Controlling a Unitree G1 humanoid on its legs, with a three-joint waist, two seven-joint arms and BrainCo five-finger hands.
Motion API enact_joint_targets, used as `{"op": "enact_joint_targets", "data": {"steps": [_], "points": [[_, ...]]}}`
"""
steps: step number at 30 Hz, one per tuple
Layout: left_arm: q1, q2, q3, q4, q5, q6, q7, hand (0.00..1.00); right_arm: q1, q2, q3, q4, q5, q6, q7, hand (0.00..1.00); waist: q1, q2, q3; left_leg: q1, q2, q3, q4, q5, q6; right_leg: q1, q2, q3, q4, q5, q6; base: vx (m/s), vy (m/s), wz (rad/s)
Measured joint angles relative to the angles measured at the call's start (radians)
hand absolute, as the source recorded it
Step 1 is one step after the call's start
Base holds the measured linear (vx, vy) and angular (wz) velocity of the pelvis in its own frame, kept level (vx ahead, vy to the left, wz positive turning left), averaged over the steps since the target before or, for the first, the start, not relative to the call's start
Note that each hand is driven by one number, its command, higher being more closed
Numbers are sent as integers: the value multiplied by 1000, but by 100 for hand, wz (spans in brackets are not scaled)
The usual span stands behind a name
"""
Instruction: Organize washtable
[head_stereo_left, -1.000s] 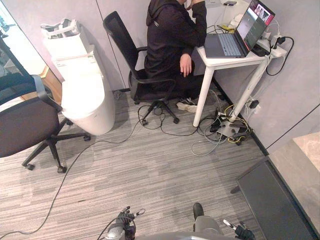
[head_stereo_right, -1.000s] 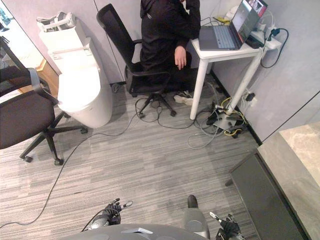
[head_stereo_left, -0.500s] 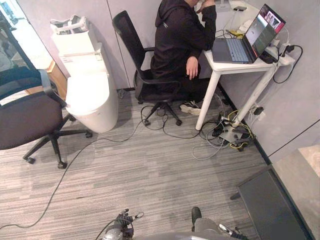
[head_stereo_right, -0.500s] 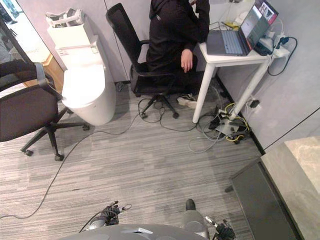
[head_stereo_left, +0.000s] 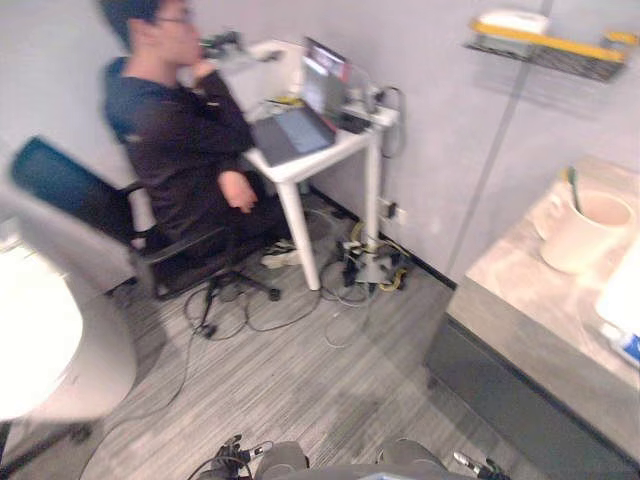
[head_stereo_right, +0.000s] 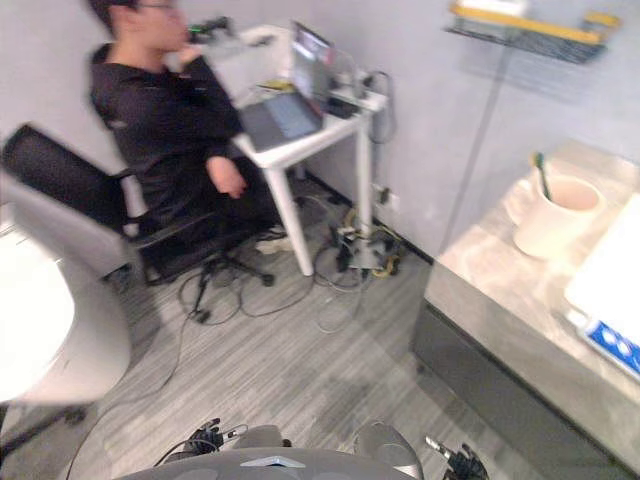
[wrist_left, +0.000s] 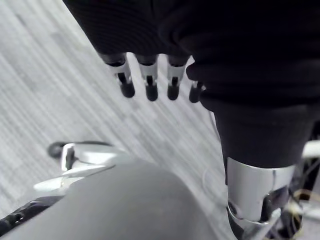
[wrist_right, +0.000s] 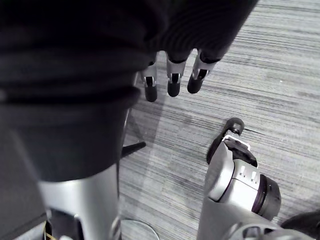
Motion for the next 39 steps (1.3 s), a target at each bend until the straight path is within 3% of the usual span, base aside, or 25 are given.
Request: {"op": "enact_joint_targets", "data": {"steps": [1, 3, 4, 6, 8, 10, 11, 12, 13, 14, 16, 18, 19, 20, 21, 22, 23, 24, 27, 31, 33, 35, 37, 39], "points": [[-17, 13, -17, 9, -1, -2, -1, 0, -6, -2, -5, 1, -14, 2, -1, 0, 1, 1, 1, 17, 5, 51, -41, 20, 1, 3, 12, 69, 15, 2, 34, 180, 337, -160], [-55, 33, -55, 23, 1, -5, 0, 0, 17, 17, -17, -5, -31, 2, 3, 0, -30, -23, -34, 18, -11, 134, -69, 8, 34, 0, -25, 147, -70, 29, 67, 175, 344, -121], [-74, 35, -69, 25, 2, -7, 1, 0, 22, 27, -20, -8, -30, 2, 3, 0, -32, -30, -41, 16, -14, 161, -77, 7, 42, -3, -36, 177, -96, 40, 76, 138, 316, -104], [-134, 57, -75, 21, 4, -12, 3, 0, 24, 60, -14, -41, -30, 7, 8, 0, -36, -56, -60, 16, -35, 286, -139, 31, 80, -53, -68, 276, -165, 109, 113, 131, 302, -144], [-175, 55, -75, 21, 4, -13, 10, 0, 19, 62, -14, -47, -33, 8, 9, 0, -39, -52, -55, 26, -37, 377, -165, 43, 97, -86, -76, 281, -218, 186, 134, 116, 230, -155], [-203, 57, -62, 21, 4, -14, 18, 0, 9, 61, -13, -43, -42, 18, 6, 0, -43, -44, -49, 41, -25, 465, -178, 49, 103, -111, -86, 147, -268, 266, 101, 143, 122, -154], [-212, 59, -62, 18, 4, -14, 20, 0, 1, 61, -8, -39, -42, 24, 5, 0, -44, -30, -39, 54, -13, 521, -181, 52, 109, -114, -112, -51, -294, 279, 48, 202, -20, -108], [-211, 59, -62, 9, 4, -16, 20, 0, 1, 61, -8, -38, -42, 29, 4, 0, -42, -32, -37, 66, -12, 552, -186, 51, 111, -122, -131, -175, -273, 258, 13, 355, -100, -124], [-213, 58, -63, 7, 4, -13, 20, 0, 5, 61, -8, -38, -42, 29, 4, 0, -38, -32, -28, 86, -6, 599, -186, 47, 119, -122, -174, -401, -209, 211, -27, 382, -134, -103], [-210, 59, -63, 10, 4, -11, 20, 0, 3, 60, -6, -38, -42, 28, 4, 0, -33, -29, -24, 99, -2, 629, -184, 44, 125, -117, -198, -494, -169, 184, -33, 422, -172, -123], [-204, 54, -63, 16, 4, -10, 19, 0, -6, 60, 2, -39, -51, 27, 5, 0, -22, -37, -10, 134, -2, 682, -186, 42, 125, -90, -210, -542, -168, 182, -15, 263, -181, -95], [-198, 35, -62, 38, -1, -10, 18, 0, -5, 49, 24, -32, -57, 24, 3, 0, -20, -25, -7, 157, 2, 704, -215, 42, 124, -46, -199, -537, -274, 205, 19, 142, -187, -55], [-194, 30, -62, 39, -1, -10, 18, 0, -9, 45, 30, -32, -62, 24, 3, 0, -17, -19, -7, 154, 11, 713, -223, 43, 123, -43, -197, -541, -304, 205, 20, 162, -166, -41], [-192, 13, -63, 39, -2, -10, 18, 0, -16, 38, 31, -34, -62, 24, 2, 0, -11, -10, -5, 150, 28, 741, -242, 48, 114, -64, -226, -629, -244, 178, -19, 168, -122, -23], [-188, 10, -64, 39, -2, -10, 17, 0, -16, 38, 31, -33, -62, 24, 2, 0, -7, -18, -7, 152, 29, 743, -244, 51, 108, -61, -249, -649, -228, 166, -9, 235, -128, -22], [-174, 9, -65, 39, -2, -10, 17, 0, -5, 40, 35, -31, -64, 25, 2, 0, -4, -36, -15, 158, 30, 749, -245, 54, 95, -40, -272, -673, -263, 156, 30, 221, -216, -27], [-149, 8, -63, 46, -2, -7, 16, 0, -6, 42, 48, -32, -71, 25, 4, 0, 5, -36, -22, 167, 55, 751, -251, 68, 68, -7, -242, -685, -325, 196, 43, 274, -334, -29], [-131, 6, -62, 49, -2, -5, 15, 0, -6, 43, 68, -31, -72, 23, 5, 0, 5, -38, -24, 180, 75, 749, -264, 81, 48, 23, -213, -688, -374, 224, 28, 243, -351, -25], [-121, -4, -51, 71, -2, -2, 15, 0, -3, 39, 95, -30, -73, 23, 6, 0, 21, -42, -25, 219, 118, 747, -285, 107, 9, 64, -161, -690, -398, 230, 12, 166, -278, -5], [-109, -11, 1, 78, 0, -1, 15, 0, -8, 31, 167, -33, -73, 13, 9, 0, 27, -63, -19, 223, 192, 746, -147, 91, -5, 100, -121, -674, -358, 195, -38, 6, -192, -14], [-97, -13, 27, 51, -4, -3, 16, 0, -6, 25, 212, -33, -73, -3, 17, 0, 38, -73, -3, 122, 309, 701, 183, 63, 42, 117, -84, -657, -304, 140, -64, -95, -182, -36], [-97, -15, 24, 30, -5, -6, 17, 0, -2, 20, 240, -33, -72, -3, 22, 0, 39, -66, 17, 42, 374, 631, 382, 102, 106, 125, -62, -659, -272, 107, -90, -118, -112, -15], [-101, -21, 22, 17, -15, -10, 18, 0, 2, 18, 241, -33, -70, -5, 22, 0, 39, -72, 19, -22, 348, 579, 458, 84, 106, 137, -64, -648, -258, 96, -98, 3, -38, -3], [-99, -27, 22, -2, -34, -13, 18, 0, -1, 18, 232, -32, -70, -5, 23, 0, 49, -72, 32, -82, 217, 507, 390, 33, 75, 142, -95, -635, -261, 94, -100, 23, 45, -8]]}}
